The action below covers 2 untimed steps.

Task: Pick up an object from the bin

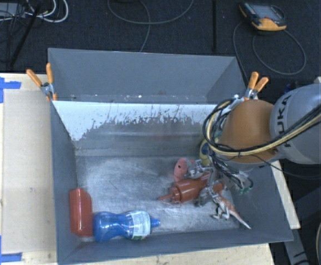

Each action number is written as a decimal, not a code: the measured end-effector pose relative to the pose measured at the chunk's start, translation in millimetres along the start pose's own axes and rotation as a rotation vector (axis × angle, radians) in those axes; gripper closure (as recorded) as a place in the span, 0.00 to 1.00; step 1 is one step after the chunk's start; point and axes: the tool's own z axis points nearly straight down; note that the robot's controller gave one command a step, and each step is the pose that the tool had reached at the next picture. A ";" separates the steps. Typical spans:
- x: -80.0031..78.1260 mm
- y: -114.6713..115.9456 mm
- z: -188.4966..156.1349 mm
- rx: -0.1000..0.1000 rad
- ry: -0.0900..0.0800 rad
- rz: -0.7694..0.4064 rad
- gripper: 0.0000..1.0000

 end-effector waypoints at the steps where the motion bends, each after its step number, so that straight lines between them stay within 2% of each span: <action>1: 0.8 0.3 -4.3 0.000 0.006 -0.001 1.00; 2: 1.7 0.0 -12.7 0.000 0.012 0.000 1.00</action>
Offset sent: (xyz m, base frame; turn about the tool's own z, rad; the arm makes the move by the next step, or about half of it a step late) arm 0.0003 0.0002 0.0354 0.0000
